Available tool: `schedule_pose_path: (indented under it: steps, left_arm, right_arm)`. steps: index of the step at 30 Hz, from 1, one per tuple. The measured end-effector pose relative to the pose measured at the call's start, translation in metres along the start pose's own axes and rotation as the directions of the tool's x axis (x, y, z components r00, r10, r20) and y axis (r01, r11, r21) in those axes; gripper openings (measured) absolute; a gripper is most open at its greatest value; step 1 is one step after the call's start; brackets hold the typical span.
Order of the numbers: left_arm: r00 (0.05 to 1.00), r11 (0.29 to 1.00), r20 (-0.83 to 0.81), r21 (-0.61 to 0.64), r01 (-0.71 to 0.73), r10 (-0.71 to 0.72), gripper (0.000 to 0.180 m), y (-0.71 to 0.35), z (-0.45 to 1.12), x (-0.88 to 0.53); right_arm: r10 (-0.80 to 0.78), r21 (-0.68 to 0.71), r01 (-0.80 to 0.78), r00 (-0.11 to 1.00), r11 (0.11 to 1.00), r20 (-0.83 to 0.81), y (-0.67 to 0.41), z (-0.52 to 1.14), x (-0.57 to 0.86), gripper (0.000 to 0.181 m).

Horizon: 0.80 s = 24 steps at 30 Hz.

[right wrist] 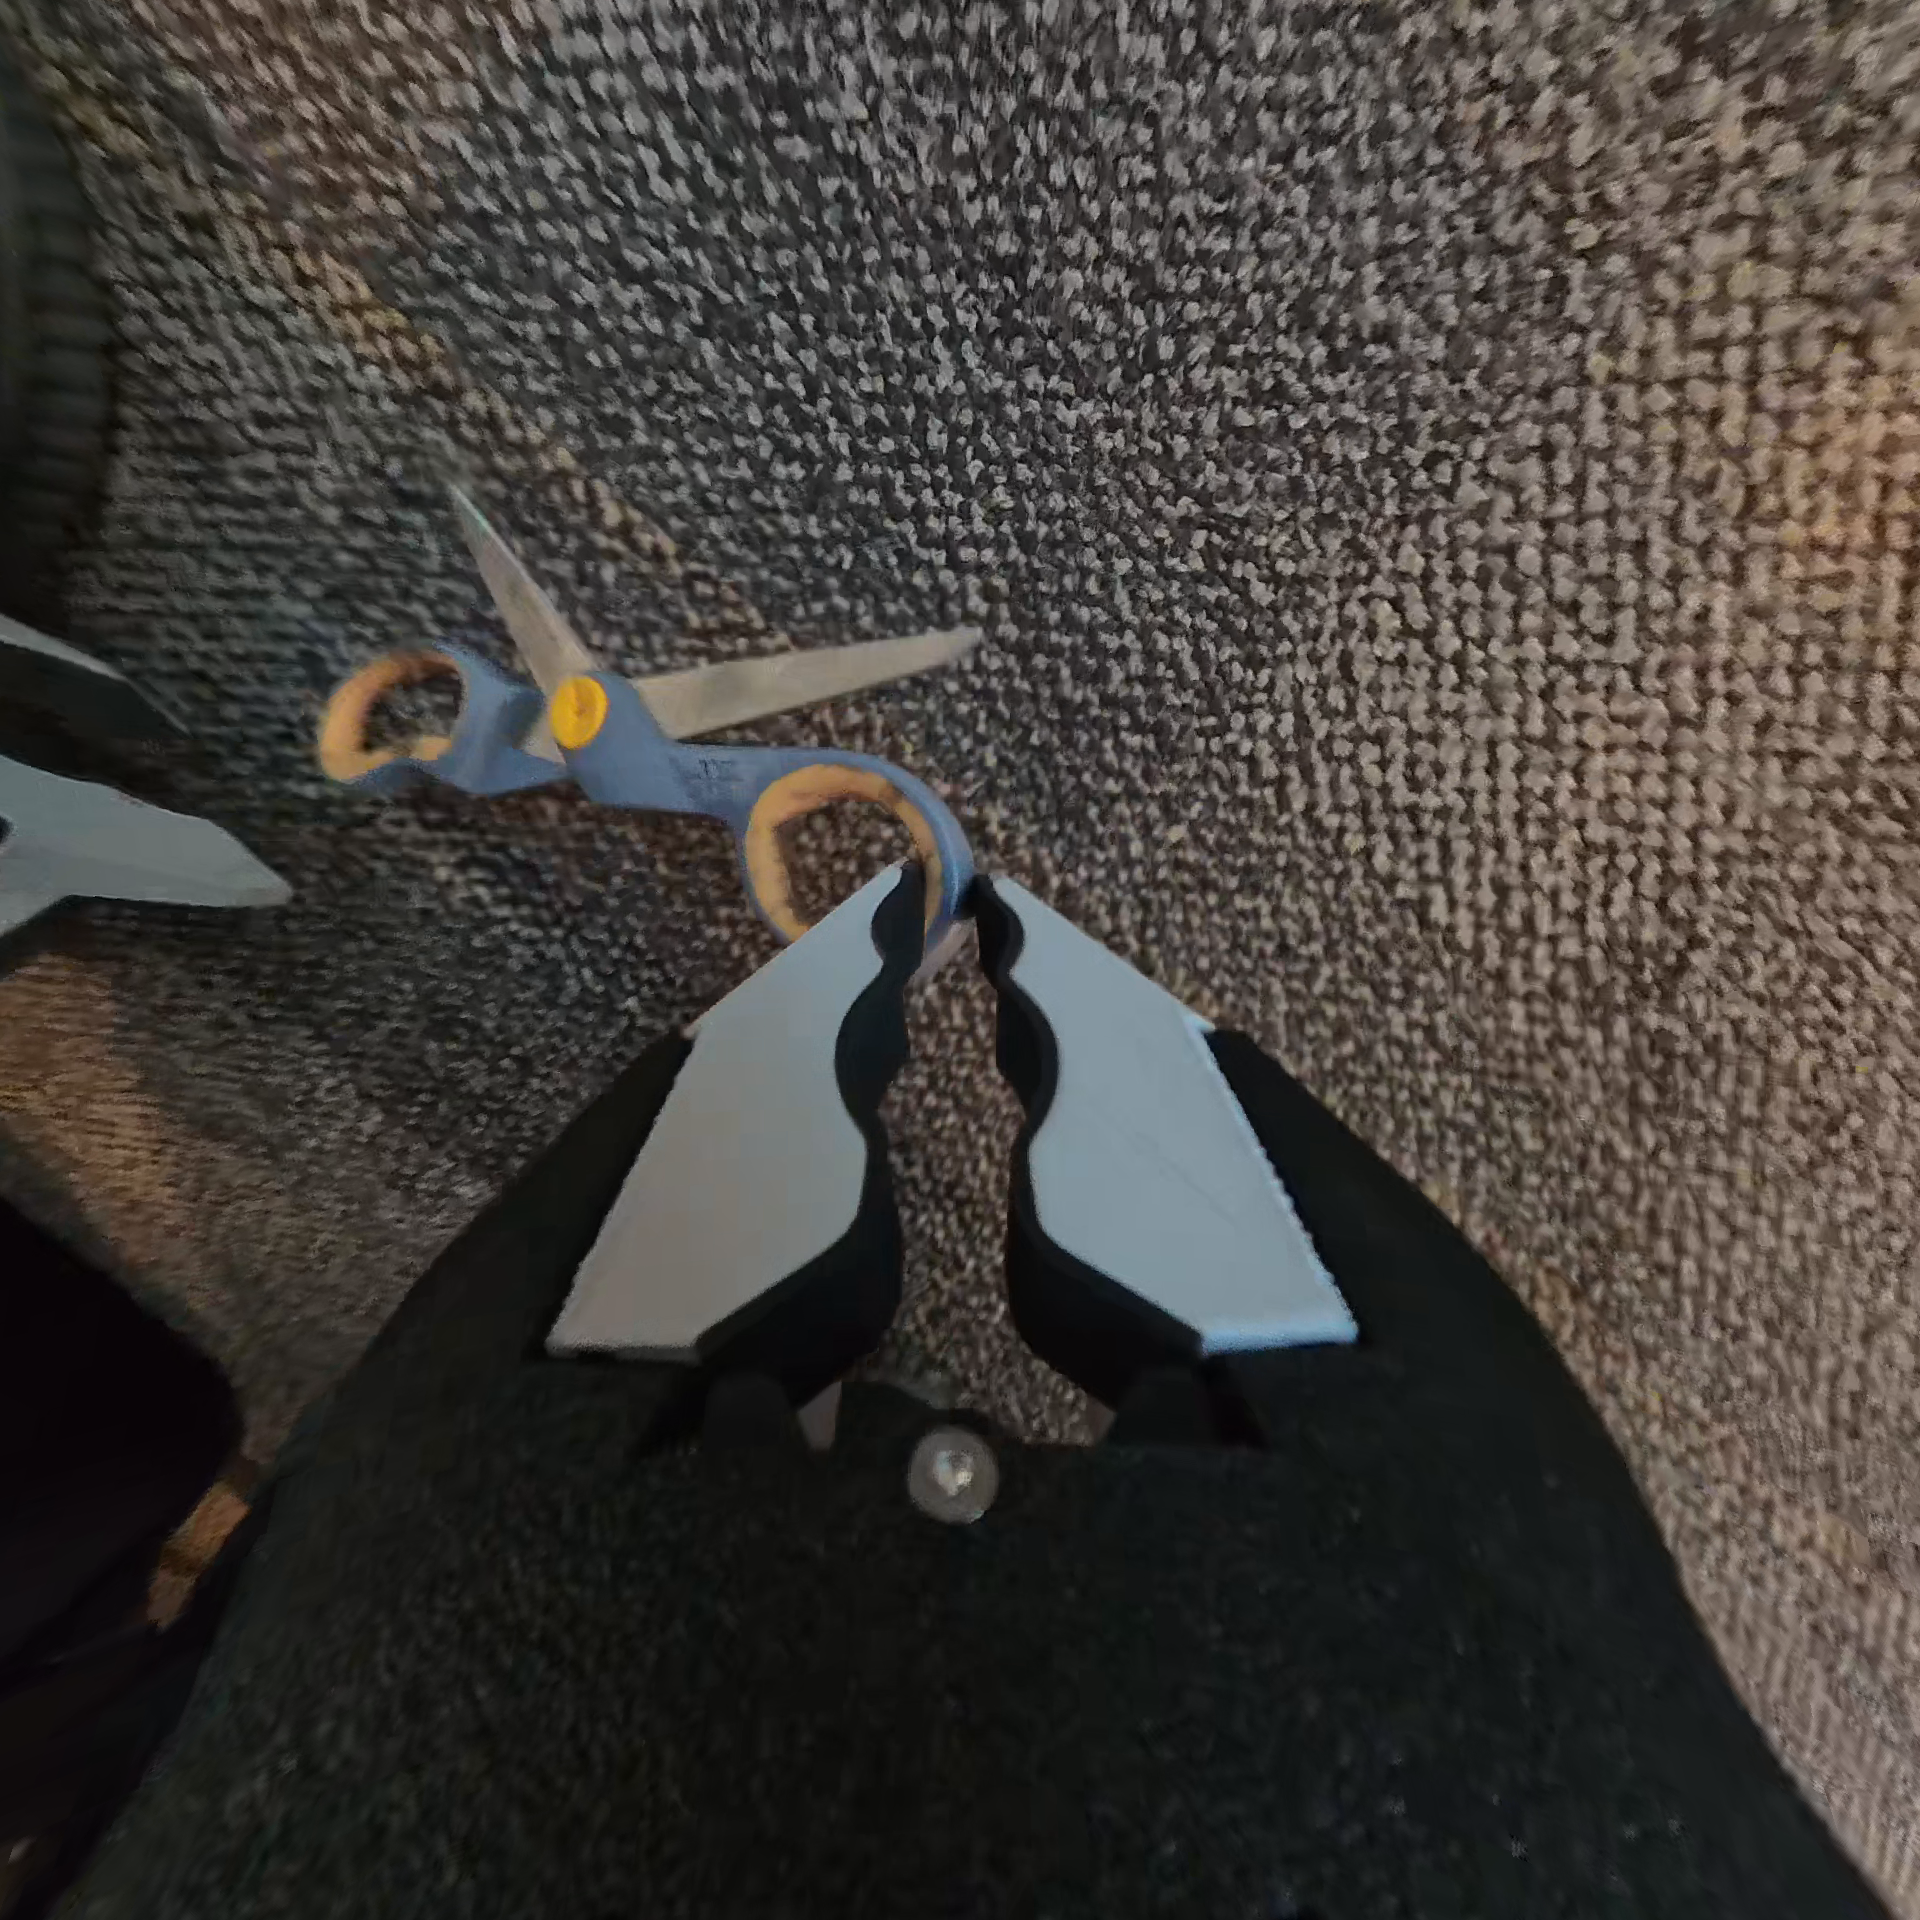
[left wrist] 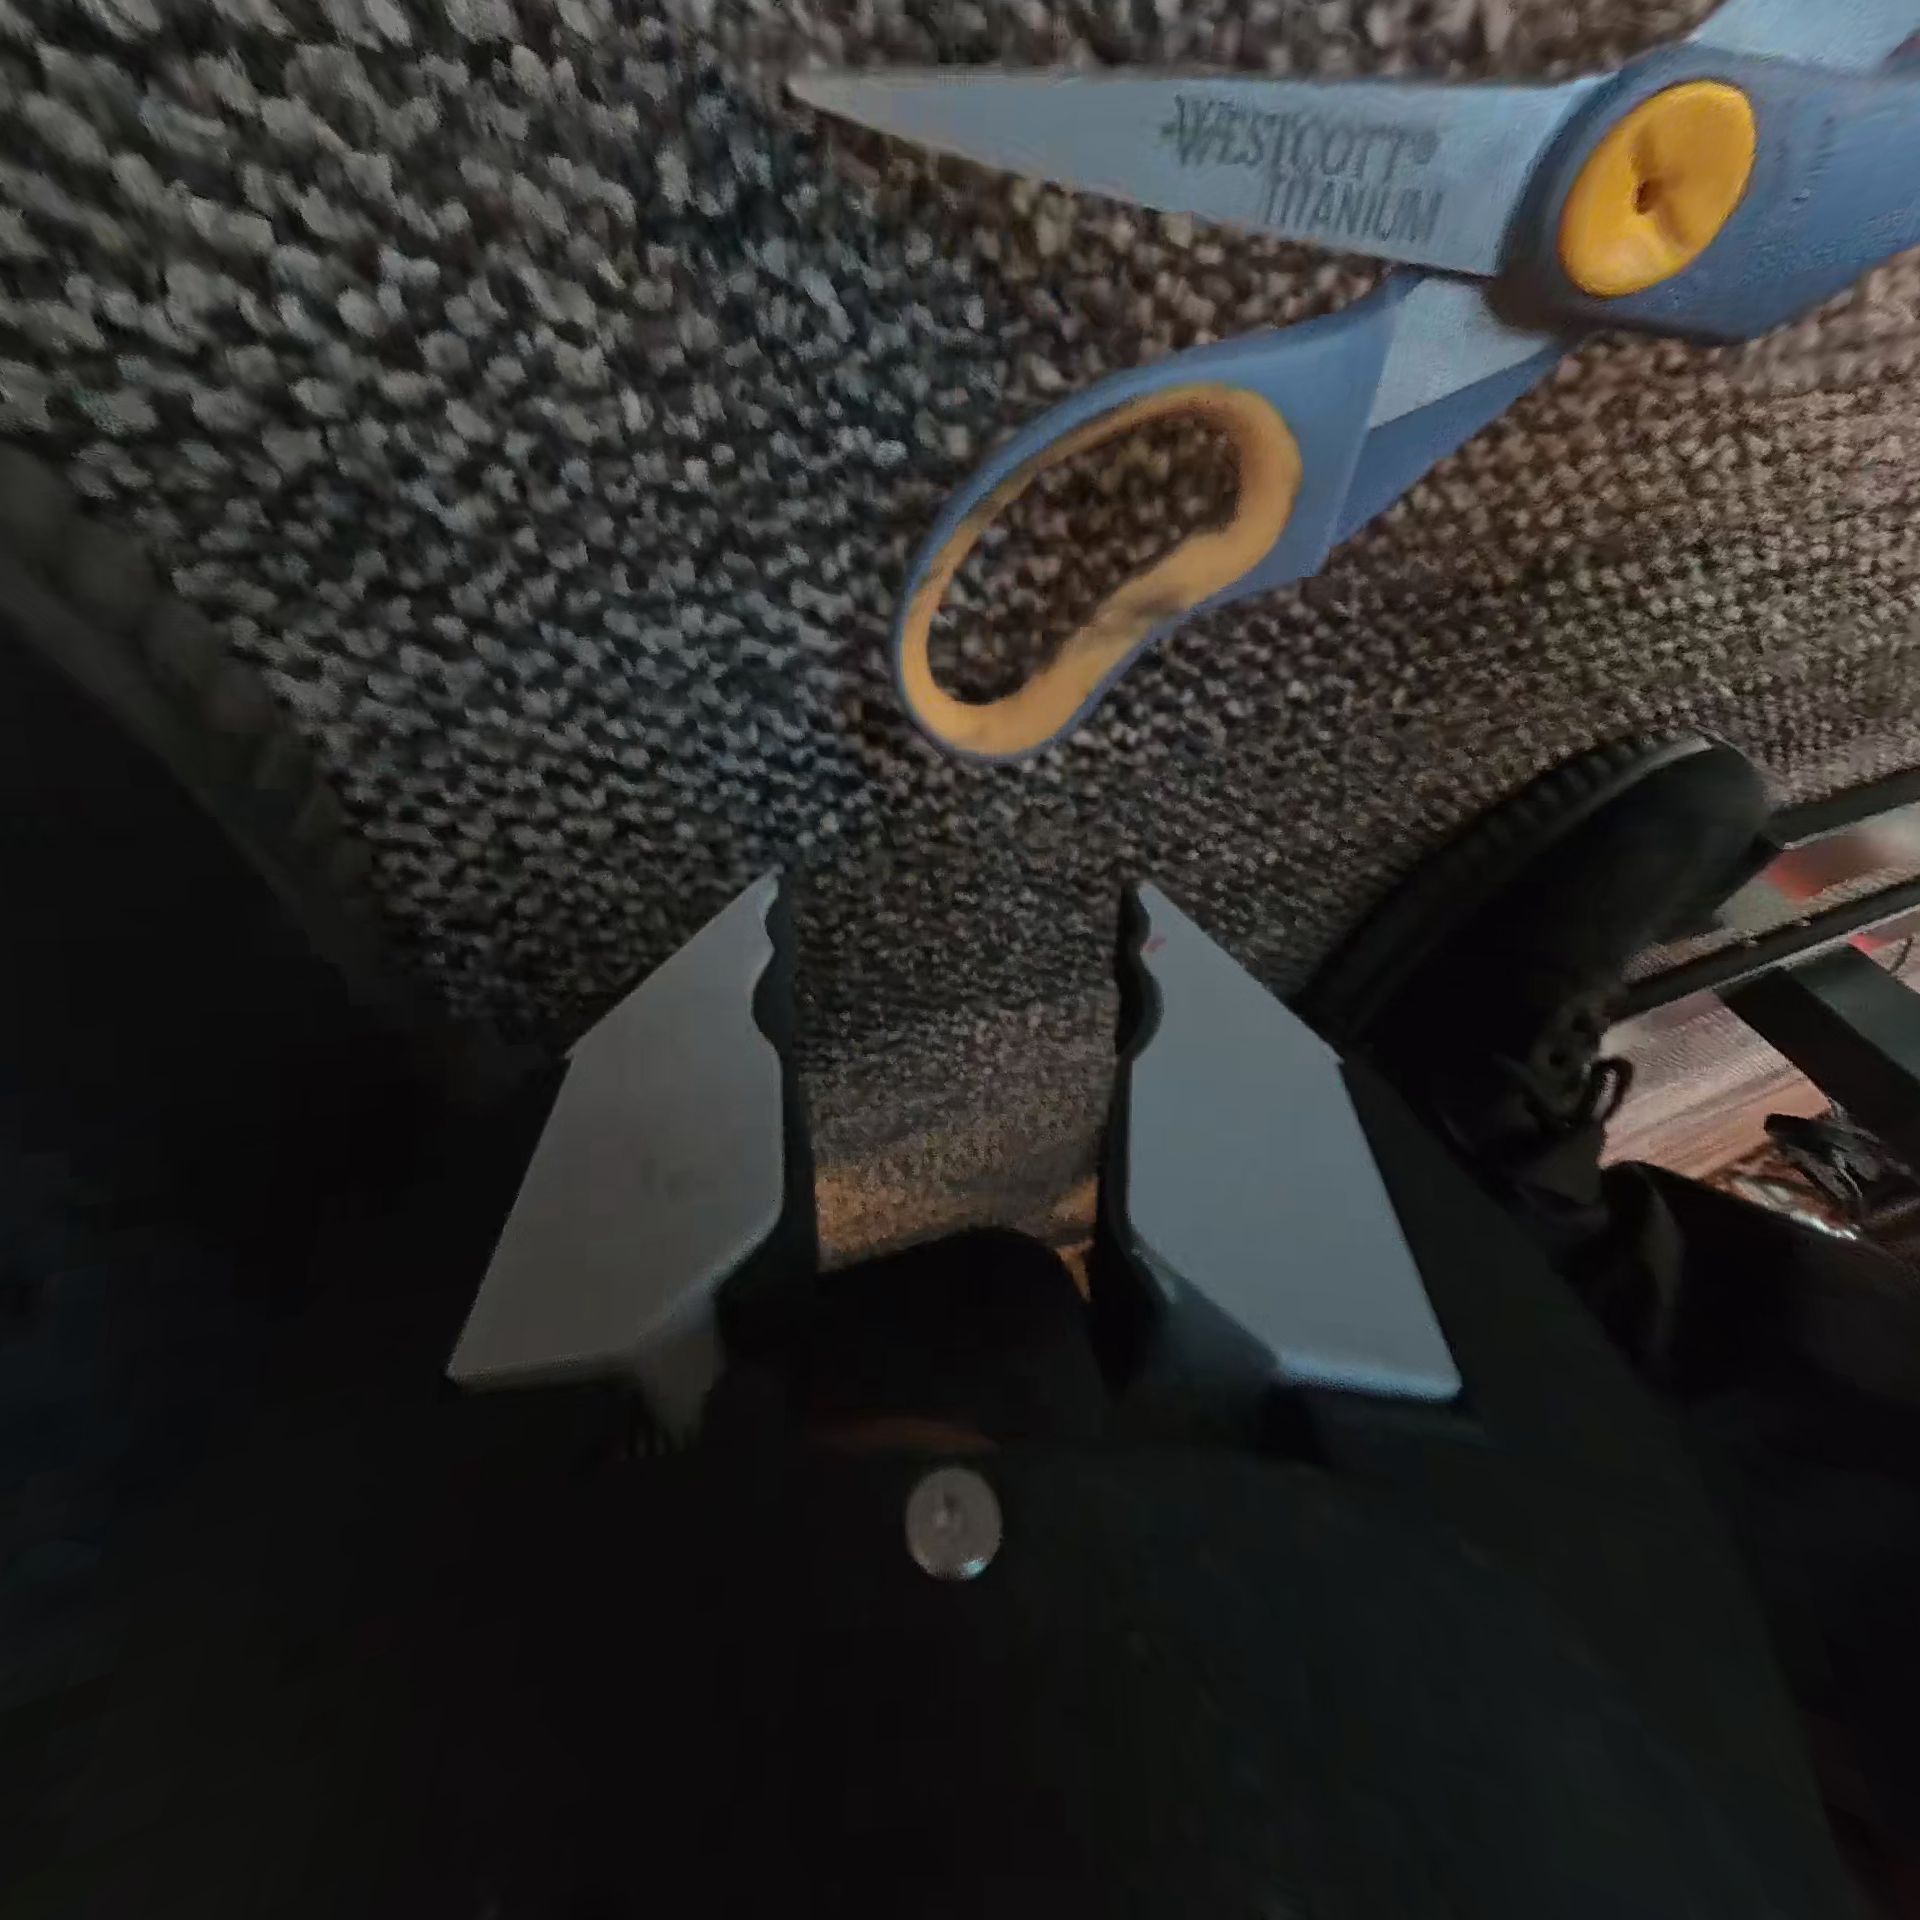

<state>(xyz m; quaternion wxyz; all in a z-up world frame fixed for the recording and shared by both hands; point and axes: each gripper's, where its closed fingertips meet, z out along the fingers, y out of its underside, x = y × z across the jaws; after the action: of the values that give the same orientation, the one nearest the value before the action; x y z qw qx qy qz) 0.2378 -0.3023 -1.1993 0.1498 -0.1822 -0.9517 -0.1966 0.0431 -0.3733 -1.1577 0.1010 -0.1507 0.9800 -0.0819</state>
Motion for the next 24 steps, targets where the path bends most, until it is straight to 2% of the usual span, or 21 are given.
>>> schedule_pose_path:
  steps: [17, 24]
  left_arm:
    - [0.989, 0.996, -0.138, -0.067, -0.065, 0.055, 0.057, 0.017, -0.072, 0.052]
    - [0.934, 0.996, -0.357, -0.077, -0.049, 0.019, 0.055, 0.029, -0.077, 0.093]
  right_arm:
    - [0.193, -0.043, -0.193, 0.981, 0.980, 0.003, 0.020, -0.087, -0.036, 0.007]
    - [0.216, -0.042, -0.214, 0.975, 0.976, 0.055, 0.024, -0.088, -0.068, 0.007]
